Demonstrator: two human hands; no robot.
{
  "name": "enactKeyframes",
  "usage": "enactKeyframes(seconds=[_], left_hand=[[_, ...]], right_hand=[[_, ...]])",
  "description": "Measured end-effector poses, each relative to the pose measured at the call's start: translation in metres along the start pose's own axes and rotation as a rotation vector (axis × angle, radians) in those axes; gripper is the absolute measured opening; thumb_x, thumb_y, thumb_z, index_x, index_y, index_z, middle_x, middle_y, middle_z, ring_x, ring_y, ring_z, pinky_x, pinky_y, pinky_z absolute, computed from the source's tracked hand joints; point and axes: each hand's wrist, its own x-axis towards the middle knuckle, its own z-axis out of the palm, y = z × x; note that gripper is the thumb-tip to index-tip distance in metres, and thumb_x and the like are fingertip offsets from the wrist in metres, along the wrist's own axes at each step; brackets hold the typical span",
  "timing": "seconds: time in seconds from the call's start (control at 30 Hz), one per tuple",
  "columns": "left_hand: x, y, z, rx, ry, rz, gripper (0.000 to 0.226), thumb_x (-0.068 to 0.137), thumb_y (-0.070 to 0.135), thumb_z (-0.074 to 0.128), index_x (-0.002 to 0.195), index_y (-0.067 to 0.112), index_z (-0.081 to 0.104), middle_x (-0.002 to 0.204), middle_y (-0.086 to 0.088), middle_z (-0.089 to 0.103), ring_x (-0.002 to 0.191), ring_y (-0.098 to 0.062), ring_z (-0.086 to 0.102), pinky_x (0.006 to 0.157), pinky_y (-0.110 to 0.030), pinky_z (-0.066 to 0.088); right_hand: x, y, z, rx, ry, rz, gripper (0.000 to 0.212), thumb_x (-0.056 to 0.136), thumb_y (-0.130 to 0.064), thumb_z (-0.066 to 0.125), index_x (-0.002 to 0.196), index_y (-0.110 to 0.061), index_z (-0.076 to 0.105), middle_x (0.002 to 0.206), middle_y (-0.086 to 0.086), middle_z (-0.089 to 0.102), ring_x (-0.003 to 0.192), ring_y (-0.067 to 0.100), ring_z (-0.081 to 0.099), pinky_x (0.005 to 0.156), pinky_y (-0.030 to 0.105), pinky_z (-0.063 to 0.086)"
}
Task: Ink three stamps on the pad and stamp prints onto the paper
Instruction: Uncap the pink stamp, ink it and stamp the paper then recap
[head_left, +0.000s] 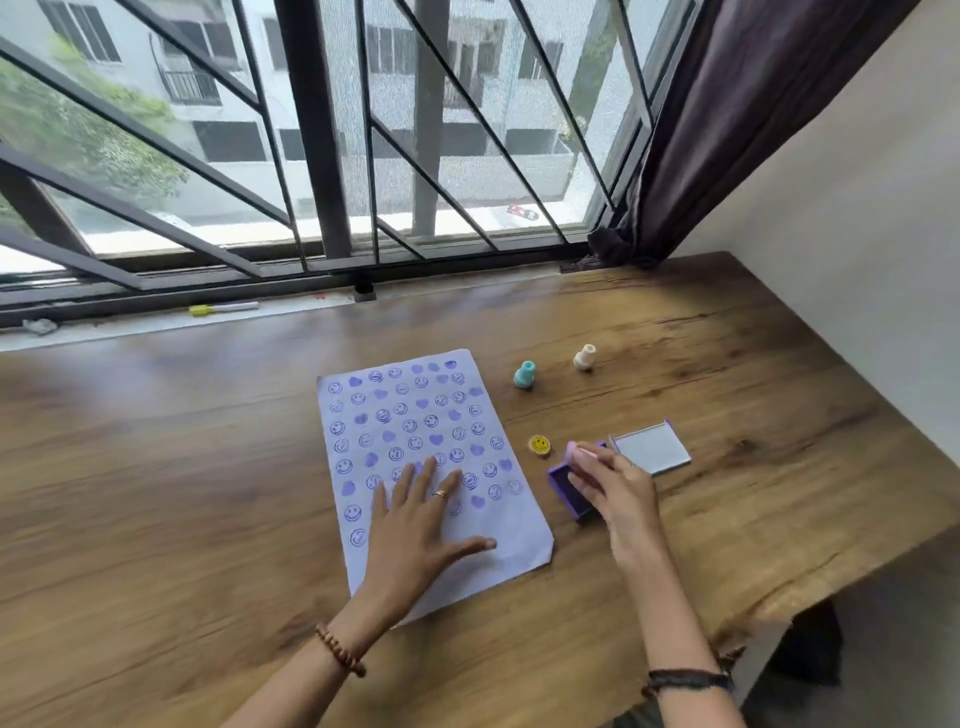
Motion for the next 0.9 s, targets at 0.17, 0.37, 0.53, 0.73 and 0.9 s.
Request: enactKeyframes(seconds=[0.17,0.37,0.53,0.73,0.9], left_hand=[[0.038,0.046,-0.006,-0.048,0.161,0.117,0.051,0.083,0.044,0.059,0.127,0.021,0.050,0.131,-0.003,0.054,0.125,-0.021,0.043,0.103,-0.034,0.030],[0.088,0.097,0.004,0.043,0.067,0.226,0.030,0.090,0.023,0.052,0.119,0.021,0.054,0.121,-0.005,0.056,0.115,-0.023,0.048,0.089,-0.036,0.039],[0.094,0.101,0.009,0.061,0.154,0.156,0.015,0.085,0.022,0.056,0.097,0.015,0.063,0.098,-0.004,0.063,0.095,-0.020,0.054,0.078,-0.028,0.037],[0.075,0.113,-0.008,-1.188,-0.061,-0.195,0.019,0.075,0.027,0.070,0.092,0.022,0.073,0.081,0.011,0.077,0.084,-0.002,0.069,0.064,-0.008,0.050],[0.071,0.117,-0.013,-1.364,-0.142,-0.161,0.032,0.066,0.031,0.070,0.095,0.017,0.072,0.093,0.001,0.077,0.095,-0.013,0.069,0.072,-0.014,0.054]], right_hand=[[0.010,-0.024,-0.037,0.080,-0.110,0.050,0.009,0.083,-0.004,0.062,0.085,-0.009,0.070,0.078,0.001,0.072,0.075,0.008,0.067,0.070,0.017,0.058],[0.031,-0.035,-0.059,0.126,-0.186,0.057,0.010,0.084,-0.004,0.061,0.087,-0.007,0.070,0.072,-0.001,0.073,0.067,0.003,0.068,0.065,0.016,0.058],[0.044,-0.030,-0.065,-0.008,-0.231,0.012,0.010,0.084,-0.004,0.061,0.090,-0.007,0.069,0.081,0.005,0.071,0.076,0.010,0.065,0.066,0.016,0.054],[0.048,-0.036,-0.050,-0.209,-0.379,-0.217,0.018,0.078,0.000,0.066,0.082,-0.016,0.072,0.083,0.001,0.077,0.084,0.009,0.070,0.069,0.013,0.051],[0.051,-0.042,-0.040,-0.334,-0.413,-0.332,0.027,0.073,-0.005,0.073,0.078,-0.030,0.068,0.085,-0.004,0.075,0.086,0.008,0.070,0.076,0.018,0.053]])
